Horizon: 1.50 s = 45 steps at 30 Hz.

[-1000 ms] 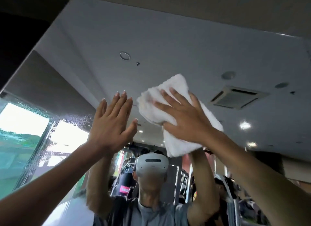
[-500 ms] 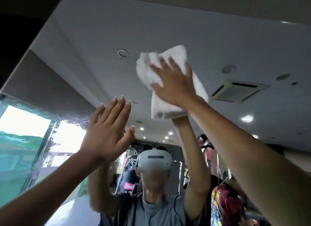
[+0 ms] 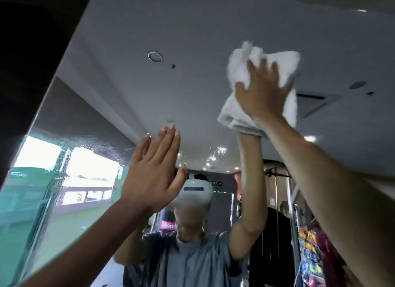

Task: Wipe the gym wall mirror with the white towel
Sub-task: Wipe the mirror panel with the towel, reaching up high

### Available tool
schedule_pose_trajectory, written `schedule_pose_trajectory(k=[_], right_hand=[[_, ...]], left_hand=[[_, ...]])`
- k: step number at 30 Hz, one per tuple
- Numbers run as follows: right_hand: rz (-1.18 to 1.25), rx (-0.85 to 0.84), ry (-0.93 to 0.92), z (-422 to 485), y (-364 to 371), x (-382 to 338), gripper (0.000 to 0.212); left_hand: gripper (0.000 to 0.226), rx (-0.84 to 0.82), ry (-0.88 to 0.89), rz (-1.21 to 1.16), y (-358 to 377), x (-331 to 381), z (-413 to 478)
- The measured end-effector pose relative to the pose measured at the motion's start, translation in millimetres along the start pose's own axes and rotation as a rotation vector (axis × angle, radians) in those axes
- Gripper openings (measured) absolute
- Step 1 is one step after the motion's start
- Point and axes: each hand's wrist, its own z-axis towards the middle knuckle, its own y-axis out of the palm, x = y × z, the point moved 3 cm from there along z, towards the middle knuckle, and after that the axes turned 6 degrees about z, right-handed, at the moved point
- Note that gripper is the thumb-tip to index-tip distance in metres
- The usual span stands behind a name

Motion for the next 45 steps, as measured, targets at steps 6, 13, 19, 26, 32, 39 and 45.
schedule_pose_trajectory(k=[6,13,19,26,32,39,45], right_hand=[[0.017,-0.295,-0.814,-95,3,-45,0.066],[0.022,-0.143,-0.235,-37,-14,32,0.067],[-0.038,-0.071,-0.125,-80,9,-59,0.064],[-0.043,-0.332,-0.894,-149,-14,22,0.073],[0.044,-0.111,-0.073,-145,-7,-11,0.067],[-0.057,-0.381,-1.047,-281,-18,9,0.072],[0.007,-0.215,-0.382,-220,-27,39,0.071]], left_hand=[[0.066,-0.018,-0.008,-0.014,5,-13,-22],[0.065,0.056,0.019,-0.064,4,-20,-44],[0.064,0.092,0.027,-0.063,4,-22,-43],[0.063,0.084,-0.005,-0.03,6,-17,-46],[0.066,0.008,-0.033,-0.039,7,-5,-73],[0.062,0.03,-0.043,-0.007,4,-4,-112],[0.063,0.021,-0.056,-0.036,7,4,-148]])
